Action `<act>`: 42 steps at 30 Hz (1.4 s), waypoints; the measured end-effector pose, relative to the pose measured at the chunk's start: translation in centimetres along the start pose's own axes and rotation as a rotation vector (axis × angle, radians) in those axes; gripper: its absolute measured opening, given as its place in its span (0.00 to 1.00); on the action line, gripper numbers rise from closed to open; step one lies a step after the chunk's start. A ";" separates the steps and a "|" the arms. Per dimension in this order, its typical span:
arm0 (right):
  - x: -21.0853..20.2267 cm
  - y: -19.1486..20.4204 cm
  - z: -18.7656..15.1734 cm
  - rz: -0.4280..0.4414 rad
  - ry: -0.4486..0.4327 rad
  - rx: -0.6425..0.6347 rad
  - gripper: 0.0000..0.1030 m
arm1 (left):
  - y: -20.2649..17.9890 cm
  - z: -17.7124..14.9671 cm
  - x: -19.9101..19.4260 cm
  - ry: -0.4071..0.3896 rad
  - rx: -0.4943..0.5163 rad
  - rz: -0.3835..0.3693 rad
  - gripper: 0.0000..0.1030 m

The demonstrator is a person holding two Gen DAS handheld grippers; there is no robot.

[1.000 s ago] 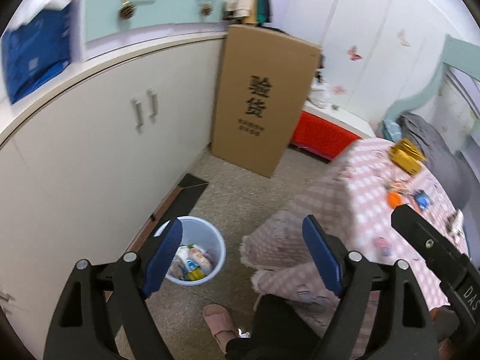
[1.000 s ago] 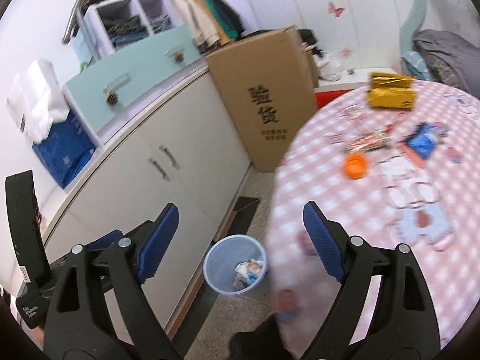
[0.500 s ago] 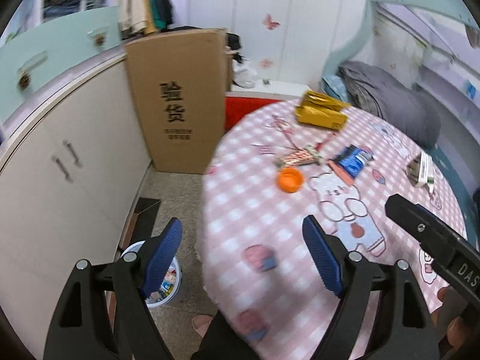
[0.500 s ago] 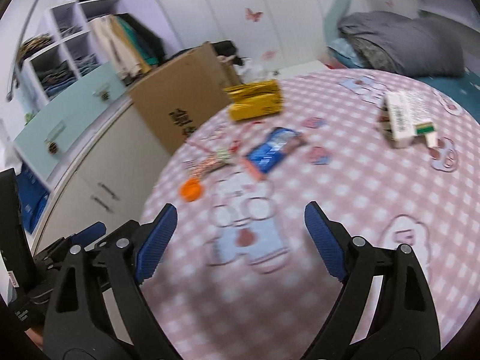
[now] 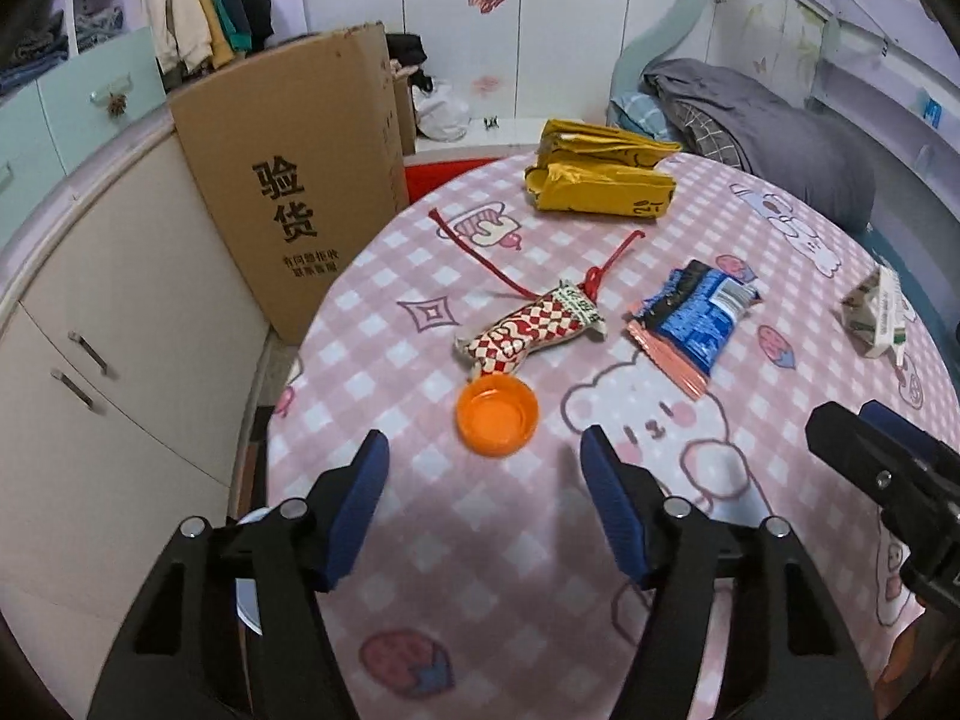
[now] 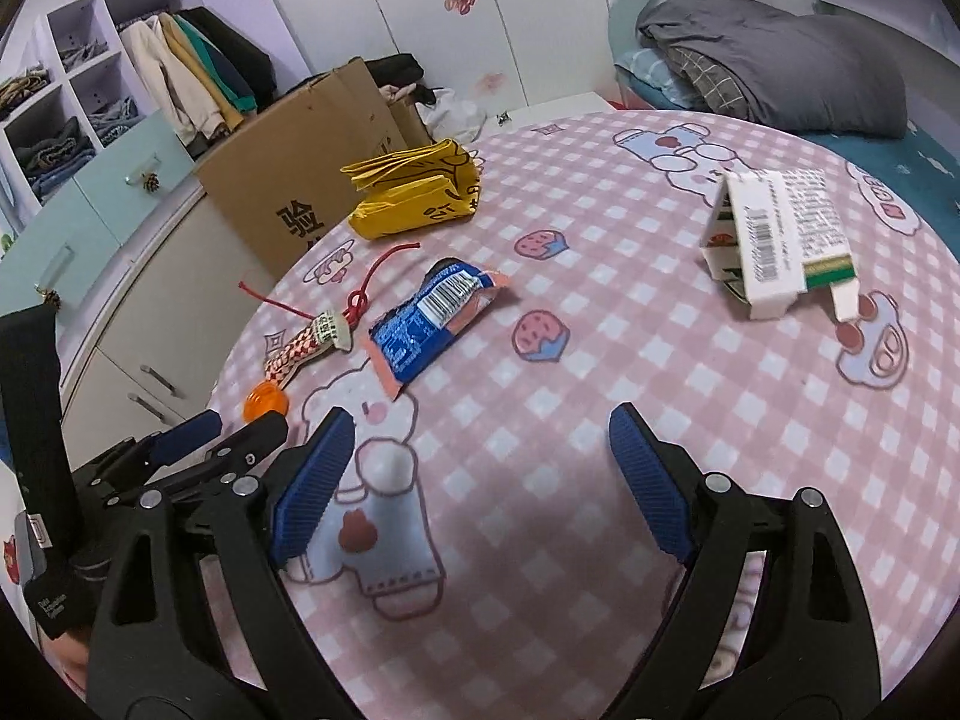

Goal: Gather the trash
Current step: 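Grasp the orange cap with the left gripper while the right grasps the blue wrapper, then carry the orange cap and blue wrapper over the wastebasket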

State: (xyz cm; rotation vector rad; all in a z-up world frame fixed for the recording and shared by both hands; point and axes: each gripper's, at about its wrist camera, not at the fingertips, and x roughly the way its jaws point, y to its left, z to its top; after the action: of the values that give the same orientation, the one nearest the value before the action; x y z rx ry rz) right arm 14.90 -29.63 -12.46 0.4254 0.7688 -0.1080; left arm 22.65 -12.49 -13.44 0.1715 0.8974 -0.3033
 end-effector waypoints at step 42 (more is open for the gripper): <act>0.6 4.8 -0.6 -0.089 0.047 -0.226 0.21 | 9.3 -4.5 -7.0 -0.101 -0.208 0.006 0.28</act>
State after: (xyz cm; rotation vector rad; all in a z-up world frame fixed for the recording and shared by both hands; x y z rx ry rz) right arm 16.10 -25.02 -11.67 0.1797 0.8364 -0.0931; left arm 18.26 -1.12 -10.51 -0.0335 0.8222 -0.2090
